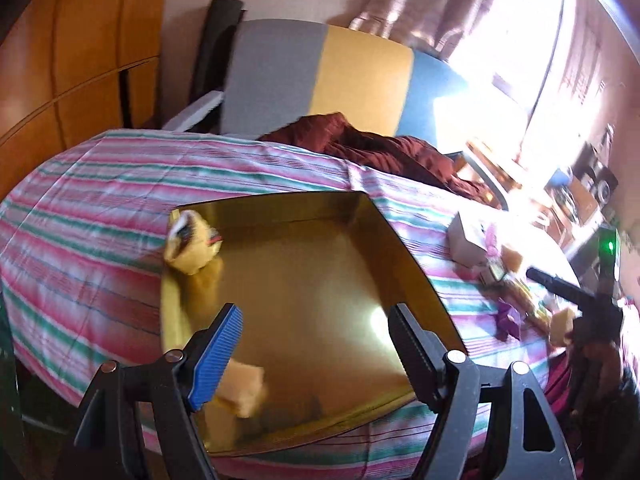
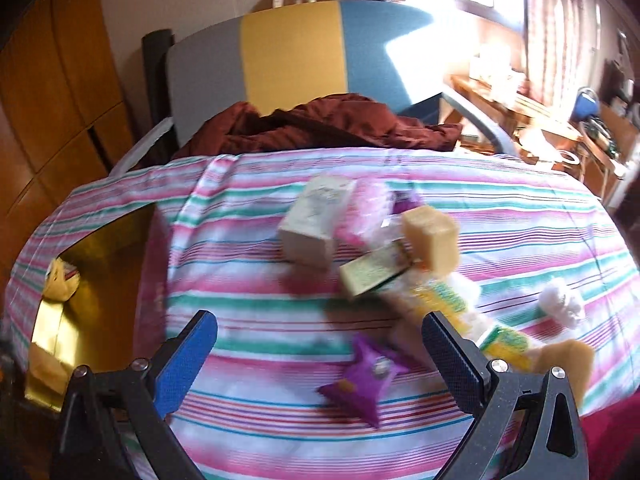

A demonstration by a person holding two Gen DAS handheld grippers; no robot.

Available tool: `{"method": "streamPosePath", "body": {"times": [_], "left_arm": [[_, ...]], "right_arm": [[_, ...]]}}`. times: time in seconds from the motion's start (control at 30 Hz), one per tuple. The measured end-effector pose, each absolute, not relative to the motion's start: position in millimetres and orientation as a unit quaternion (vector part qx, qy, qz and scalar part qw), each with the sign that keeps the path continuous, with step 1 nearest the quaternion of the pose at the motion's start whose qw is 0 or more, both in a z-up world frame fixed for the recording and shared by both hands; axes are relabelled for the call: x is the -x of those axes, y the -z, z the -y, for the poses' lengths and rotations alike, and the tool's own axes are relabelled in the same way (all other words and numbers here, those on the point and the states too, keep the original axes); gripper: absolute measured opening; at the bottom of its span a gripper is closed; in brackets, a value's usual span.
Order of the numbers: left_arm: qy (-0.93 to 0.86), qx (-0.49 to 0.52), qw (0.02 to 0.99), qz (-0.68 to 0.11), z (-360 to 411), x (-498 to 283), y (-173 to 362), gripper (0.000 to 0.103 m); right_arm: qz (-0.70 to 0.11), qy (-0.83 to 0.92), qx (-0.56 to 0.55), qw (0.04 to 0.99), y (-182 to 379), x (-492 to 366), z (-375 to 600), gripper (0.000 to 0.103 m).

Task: Organize objects
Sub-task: 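Move the open left tool to the white printed box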

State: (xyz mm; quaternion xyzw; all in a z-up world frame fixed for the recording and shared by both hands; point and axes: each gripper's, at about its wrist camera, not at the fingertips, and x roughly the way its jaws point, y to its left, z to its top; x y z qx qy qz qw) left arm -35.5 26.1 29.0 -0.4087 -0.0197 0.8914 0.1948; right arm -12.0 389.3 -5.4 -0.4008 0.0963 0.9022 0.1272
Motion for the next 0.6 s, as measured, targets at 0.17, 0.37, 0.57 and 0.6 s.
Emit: {"method": "streamPosePath", "body": {"times": [0.17,0.37,0.57,0.6], "left_arm": [[-0.881,0.416,0.225,-0.007,-63.2,36.6,-28.0,0.076],[-0.867,0.425,0.258,-0.043,-113.8,39.1,-25.2,0.076],[-0.850,0.433,0.291,-0.075,-171.3,50.3,-18.2,0.076],[-0.847,0.434,0.295,-0.079,-178.4,52.1,-17.3,0.077]], "right_arm": [[-0.093,-0.901,0.386,0.177,0.7,6.2,-434.8,0.103],[-0.123,-0.894,0.370,0.220,7.4,-0.7,-478.1,0.103],[-0.180,-0.888,0.361,0.221,11.6,-5.9,-494.3,0.103],[-0.185,-0.888,0.360,0.220,11.4,-6.9,-495.7,0.103]]}}
